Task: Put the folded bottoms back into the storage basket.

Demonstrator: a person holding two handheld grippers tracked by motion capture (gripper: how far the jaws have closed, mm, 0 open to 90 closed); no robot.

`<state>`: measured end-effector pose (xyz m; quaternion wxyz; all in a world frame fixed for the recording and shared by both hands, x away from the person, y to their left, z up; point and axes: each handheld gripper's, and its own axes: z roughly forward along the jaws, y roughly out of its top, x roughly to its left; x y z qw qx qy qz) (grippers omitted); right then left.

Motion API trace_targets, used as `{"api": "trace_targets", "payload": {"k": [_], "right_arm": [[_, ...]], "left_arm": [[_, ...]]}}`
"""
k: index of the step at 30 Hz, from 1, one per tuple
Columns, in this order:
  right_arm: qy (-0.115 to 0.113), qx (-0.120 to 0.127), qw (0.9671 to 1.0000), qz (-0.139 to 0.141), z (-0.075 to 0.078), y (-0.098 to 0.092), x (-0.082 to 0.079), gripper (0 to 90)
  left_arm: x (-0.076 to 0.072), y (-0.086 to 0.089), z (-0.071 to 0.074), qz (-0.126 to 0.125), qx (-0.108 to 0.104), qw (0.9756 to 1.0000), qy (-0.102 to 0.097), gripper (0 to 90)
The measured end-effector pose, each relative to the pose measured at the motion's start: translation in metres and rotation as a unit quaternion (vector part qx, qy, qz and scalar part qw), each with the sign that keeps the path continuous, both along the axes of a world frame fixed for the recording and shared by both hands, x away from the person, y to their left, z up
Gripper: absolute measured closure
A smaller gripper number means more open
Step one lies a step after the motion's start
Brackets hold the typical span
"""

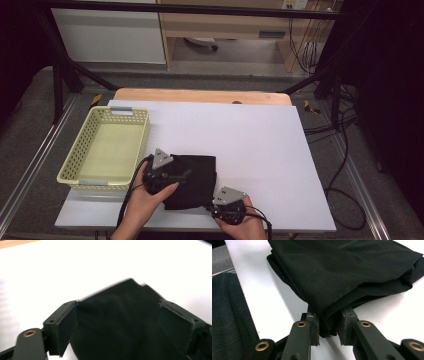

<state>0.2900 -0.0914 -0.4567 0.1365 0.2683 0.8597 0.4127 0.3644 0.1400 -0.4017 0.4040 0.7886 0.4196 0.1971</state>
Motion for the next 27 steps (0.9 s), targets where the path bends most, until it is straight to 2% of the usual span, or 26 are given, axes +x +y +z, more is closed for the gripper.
{"api": "trace_targets", "payload": {"k": [2, 3, 4, 8, 10, 12, 14, 16, 17, 20, 21, 24, 25, 26, 27], "right_arm": [[0.001, 0.002, 1.0000, 0.001, -0.001, 0.000, 0.000, 74.1], [0.002, 0.001, 1.0000, 0.002, -0.001, -0.001, 0.000, 74.0], [0.003, 0.002, 1.0000, 0.003, -0.001, -0.001, 0.001, 74.0], [0.003, 0.003, 1.0000, 0.005, -0.001, -0.001, 0.001, 73.9], [0.004, 0.002, 1.0000, 0.007, -0.001, -0.001, 0.002, 73.8], [0.005, 0.003, 1.0000, 0.008, -0.001, -0.002, 0.002, 73.8], [0.005, 0.003, 0.9999, 0.009, -0.001, -0.002, 0.002, 73.7], [0.005, 0.003, 0.9999, 0.009, -0.001, -0.002, 0.002, 73.6], [0.005, 0.004, 0.9999, 0.009, -0.002, -0.002, 0.002, 73.6], [0.007, 0.004, 0.9999, 0.007, -0.002, -0.002, 0.003, 73.6], [0.007, 0.003, 0.9999, 0.007, -0.002, -0.002, 0.003, 73.6], [0.007, 0.004, 0.9999, 0.007, -0.002, -0.001, 0.003, 73.6], [0.007, 0.004, 0.9999, 0.008, -0.002, -0.001, 0.004, 73.6], [0.008, 0.005, 0.9999, 0.007, -0.002, -0.002, 0.004, 73.6], [0.010, 0.007, 0.9999, 0.007, -0.002, -0.002, 0.005, 73.6]], "left_arm": [[0.018, -0.005, -0.006, 0.011, 0.006, 0.9999, 0.006, 19.3], [0.026, -0.006, -0.009, 0.019, 0.016, 0.9997, 0.009, 19.3], [0.033, -0.006, -0.012, 0.025, 0.016, 0.9994, 0.017, 19.1], [0.054, 0.000, -0.029, 0.052, -0.002, 0.9966, 0.064, 18.0], [0.059, 0.002, -0.035, 0.052, -0.007, 0.9954, 0.079, 17.8], [0.061, 0.004, -0.040, 0.053, 0.002, 0.9950, 0.085, 16.2], [0.062, 0.007, -0.044, 0.053, -0.008, 0.9942, 0.093, 15.1], [0.062, 0.010, -0.049, 0.042, -0.016, 0.9934, 0.105, 14.7], [0.061, 0.011, -0.050, 0.036, -0.017, 0.9944, 0.098, 13.1], [0.058, 0.009, -0.051, 0.028, 0.002, 0.9961, 0.084, 14.0], [0.057, 0.008, -0.051, 0.026, 0.001, 0.9965, 0.080, 16.9], [0.056, 0.007, -0.050, 0.008, -0.011, 0.9968, 0.079, 34.9], [0.056, 0.007, -0.050, -0.006, -0.021, 0.9961, 0.085, 43.5], [0.055, 0.006, -0.051, -0.013, -0.039, 0.9944, 0.098, 53.5], [0.055, 0.005, -0.051, -0.016, -0.046, 0.9935, 0.102, 60.4]]}}
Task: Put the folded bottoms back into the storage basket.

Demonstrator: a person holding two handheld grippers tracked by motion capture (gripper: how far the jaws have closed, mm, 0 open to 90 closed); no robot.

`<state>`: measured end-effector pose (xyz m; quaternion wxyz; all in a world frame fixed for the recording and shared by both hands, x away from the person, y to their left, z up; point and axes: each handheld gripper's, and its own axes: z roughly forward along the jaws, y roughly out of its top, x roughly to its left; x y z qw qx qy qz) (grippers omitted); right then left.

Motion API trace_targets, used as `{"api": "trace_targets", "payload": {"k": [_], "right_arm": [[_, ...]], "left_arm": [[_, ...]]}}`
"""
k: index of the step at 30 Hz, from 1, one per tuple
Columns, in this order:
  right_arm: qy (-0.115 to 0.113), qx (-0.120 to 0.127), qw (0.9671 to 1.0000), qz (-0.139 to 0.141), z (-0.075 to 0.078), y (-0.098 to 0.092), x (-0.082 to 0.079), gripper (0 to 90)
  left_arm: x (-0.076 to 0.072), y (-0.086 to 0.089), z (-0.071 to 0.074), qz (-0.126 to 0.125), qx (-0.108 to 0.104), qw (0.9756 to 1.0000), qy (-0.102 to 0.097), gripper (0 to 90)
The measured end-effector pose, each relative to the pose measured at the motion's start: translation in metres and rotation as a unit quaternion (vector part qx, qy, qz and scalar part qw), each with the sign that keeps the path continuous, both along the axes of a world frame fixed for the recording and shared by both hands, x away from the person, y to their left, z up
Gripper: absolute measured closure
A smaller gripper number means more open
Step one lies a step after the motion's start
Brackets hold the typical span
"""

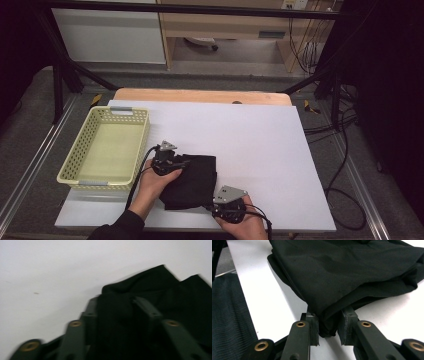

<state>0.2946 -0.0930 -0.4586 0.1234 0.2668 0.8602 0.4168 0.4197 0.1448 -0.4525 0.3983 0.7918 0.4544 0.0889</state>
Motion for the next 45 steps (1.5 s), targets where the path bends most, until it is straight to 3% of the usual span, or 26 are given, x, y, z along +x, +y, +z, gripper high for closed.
{"api": "trace_targets", "payload": {"k": [2, 7, 13, 19, 24, 37, 41, 45], "right_arm": [[0.007, 0.007, 0.9999, 0.000, 0.000, -0.001, 0.001, 73.8], [0.007, 0.011, 0.9999, -0.001, 0.006, -0.002, 0.004, 74.9], [-0.015, 0.006, 0.9999, 0.003, 0.026, -0.001, 0.004, 75.6], [-0.017, 0.016, 0.9997, 0.004, 0.041, -0.002, 0.013, 75.8], [-0.013, 0.027, 0.9995, 0.007, 0.052, -0.002, 0.024, 75.8], [-0.004, 0.041, 0.9987, 0.029, 0.082, 0.005, 0.043, 76.1], [-0.005, 0.035, 0.9986, 0.039, 0.090, 0.010, 0.048, 76.1], [-0.005, 0.034, 0.9982, 0.049, 0.099, 0.014, 0.054, 76.1]], "left_arm": [[0.000, -0.002, 0.001, -0.004, -0.003, 1.0000, 0.004, 67.3], [0.000, -0.004, 0.011, -0.007, 0.000, 0.9999, -0.008, 70.6], [0.001, -0.009, 0.039, -0.024, -0.018, 0.9993, -0.023, 70.6], [0.005, -0.017, 0.065, -0.040, 0.001, 0.9985, -0.037, 70.8], [0.012, -0.017, 0.079, -0.039, -0.006, 0.9985, -0.038, 70.7], [0.020, -0.007, 0.113, -0.035, 0.001, 0.9978, -0.056, 70.9], [0.023, -0.002, 0.125, -0.034, -0.016, 0.9977, -0.057, 70.9], [0.025, 0.002, 0.136, -0.032, -0.013, 0.9974, -0.063, 70.9]]}}
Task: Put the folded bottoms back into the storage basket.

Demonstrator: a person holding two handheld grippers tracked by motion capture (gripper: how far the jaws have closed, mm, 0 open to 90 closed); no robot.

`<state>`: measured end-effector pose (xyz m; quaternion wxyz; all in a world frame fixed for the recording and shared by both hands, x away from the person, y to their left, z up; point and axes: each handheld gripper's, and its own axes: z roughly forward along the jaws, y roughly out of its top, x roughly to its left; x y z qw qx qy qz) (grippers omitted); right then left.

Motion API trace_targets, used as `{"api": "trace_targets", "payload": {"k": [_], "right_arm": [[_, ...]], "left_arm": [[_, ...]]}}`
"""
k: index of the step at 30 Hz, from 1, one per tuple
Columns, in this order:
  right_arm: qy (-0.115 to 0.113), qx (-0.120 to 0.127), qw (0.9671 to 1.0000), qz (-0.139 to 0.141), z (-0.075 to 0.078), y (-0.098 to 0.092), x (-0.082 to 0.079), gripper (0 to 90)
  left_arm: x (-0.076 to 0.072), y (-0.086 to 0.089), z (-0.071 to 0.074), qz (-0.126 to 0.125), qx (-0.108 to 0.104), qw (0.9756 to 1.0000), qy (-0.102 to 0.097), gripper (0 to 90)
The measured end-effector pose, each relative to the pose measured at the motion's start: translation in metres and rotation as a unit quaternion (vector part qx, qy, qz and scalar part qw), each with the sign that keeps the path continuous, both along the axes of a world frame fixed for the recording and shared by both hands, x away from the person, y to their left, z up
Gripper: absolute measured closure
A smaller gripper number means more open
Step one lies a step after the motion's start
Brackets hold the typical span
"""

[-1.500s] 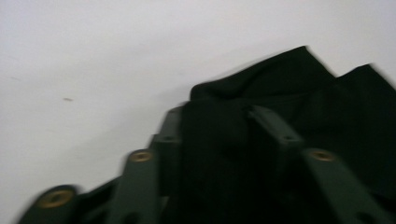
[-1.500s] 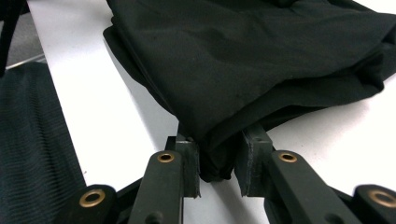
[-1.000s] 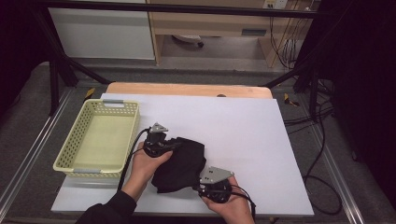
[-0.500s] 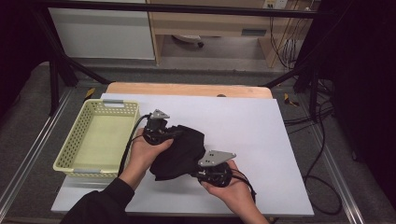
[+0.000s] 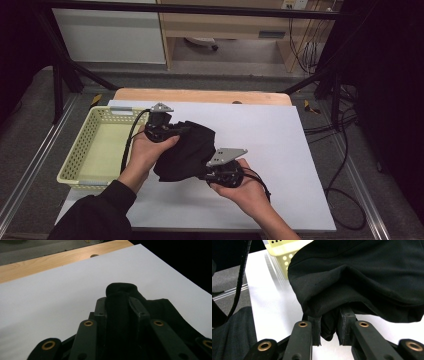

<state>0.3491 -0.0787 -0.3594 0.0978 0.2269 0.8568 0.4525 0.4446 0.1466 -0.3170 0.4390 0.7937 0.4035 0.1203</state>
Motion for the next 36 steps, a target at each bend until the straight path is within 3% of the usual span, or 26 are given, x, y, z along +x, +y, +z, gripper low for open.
{"api": "trace_targets", "payload": {"k": [5, 13, 27, 36], "right_arm": [[0.000, -0.013, 0.9999, 0.005, 0.009, 0.008, 0.007, 76.1], [0.008, -0.005, 0.9998, 0.017, 0.020, 0.018, 0.020, 76.0], [-0.001, -0.005, 0.9991, 0.042, 0.040, 0.042, 0.037, 75.8], [-0.006, 0.000, 0.9986, 0.053, 0.052, 0.061, 0.048, 75.8]], "left_arm": [[0.002, 0.004, 0.006, 0.003, 0.006, 1.0000, -0.002, 70.9], [0.005, 0.013, 0.019, 0.012, 0.013, 0.9997, -0.015, 70.9], [0.009, 0.048, 0.039, 0.040, -0.006, 0.9989, -0.022, 70.9], [0.011, 0.069, 0.052, 0.054, -0.007, 0.9980, -0.031, 70.8]]}}
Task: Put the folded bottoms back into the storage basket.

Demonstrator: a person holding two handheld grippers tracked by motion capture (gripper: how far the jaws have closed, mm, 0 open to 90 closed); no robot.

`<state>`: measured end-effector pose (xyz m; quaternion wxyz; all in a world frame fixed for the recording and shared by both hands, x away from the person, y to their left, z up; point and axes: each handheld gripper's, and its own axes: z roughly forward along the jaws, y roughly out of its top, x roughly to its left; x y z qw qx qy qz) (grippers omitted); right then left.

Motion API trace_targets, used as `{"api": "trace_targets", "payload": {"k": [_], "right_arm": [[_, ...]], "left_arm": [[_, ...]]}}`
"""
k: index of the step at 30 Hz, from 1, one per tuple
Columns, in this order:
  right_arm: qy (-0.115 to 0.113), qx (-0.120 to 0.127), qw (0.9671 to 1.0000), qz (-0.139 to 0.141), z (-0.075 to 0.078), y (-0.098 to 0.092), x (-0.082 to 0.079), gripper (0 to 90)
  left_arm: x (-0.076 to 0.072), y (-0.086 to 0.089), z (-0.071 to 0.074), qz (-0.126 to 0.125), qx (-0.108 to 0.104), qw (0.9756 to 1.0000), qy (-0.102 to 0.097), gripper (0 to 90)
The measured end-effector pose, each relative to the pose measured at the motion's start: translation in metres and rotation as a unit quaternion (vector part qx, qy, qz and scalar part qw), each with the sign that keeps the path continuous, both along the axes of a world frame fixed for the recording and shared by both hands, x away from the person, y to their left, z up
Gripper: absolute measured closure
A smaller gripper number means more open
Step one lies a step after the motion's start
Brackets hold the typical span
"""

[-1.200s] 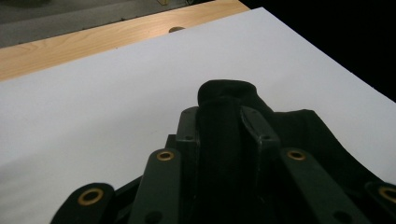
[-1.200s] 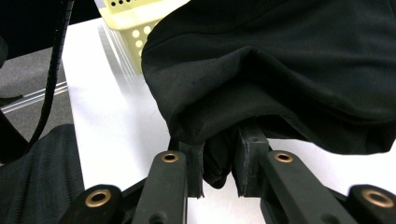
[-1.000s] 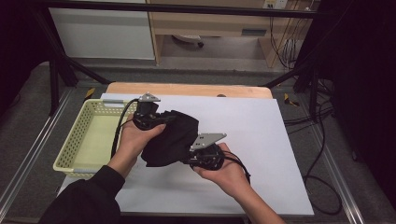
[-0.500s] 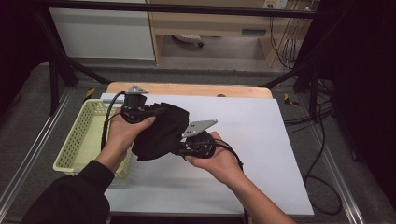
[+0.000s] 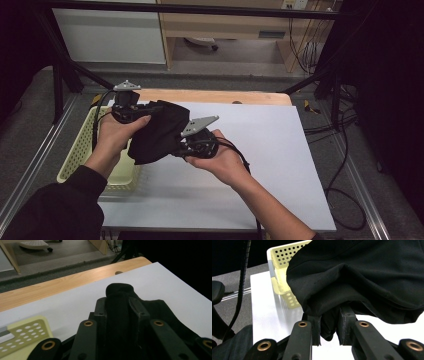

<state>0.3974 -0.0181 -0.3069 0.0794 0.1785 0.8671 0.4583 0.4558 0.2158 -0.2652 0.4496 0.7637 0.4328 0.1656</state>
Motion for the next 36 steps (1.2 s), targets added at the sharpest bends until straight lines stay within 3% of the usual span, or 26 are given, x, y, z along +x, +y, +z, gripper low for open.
{"api": "trace_targets", "payload": {"k": [9, 12, 23, 36], "right_arm": [[-0.003, -0.002, 0.9999, 0.014, 0.007, 0.021, 0.010, 75.8], [-0.002, 0.001, 0.9999, 0.016, 0.008, 0.028, 0.013, 75.8], [-0.006, -0.005, 0.9997, 0.022, 0.013, 0.055, 0.028, 75.9], [-0.008, 0.013, 0.9994, 0.031, 0.013, 0.078, 0.032, 75.8]], "left_arm": [[0.001, 0.021, 0.005, 0.016, -0.007, 0.9998, -0.006, 70.8], [0.001, 0.029, 0.006, 0.029, -0.016, 0.9992, -0.021, 70.9], [0.006, 0.052, 0.007, 0.045, -0.021, 0.9986, -0.017, 70.8], [0.005, 0.072, 0.010, 0.066, -0.018, 0.9974, -0.021, 70.7]]}}
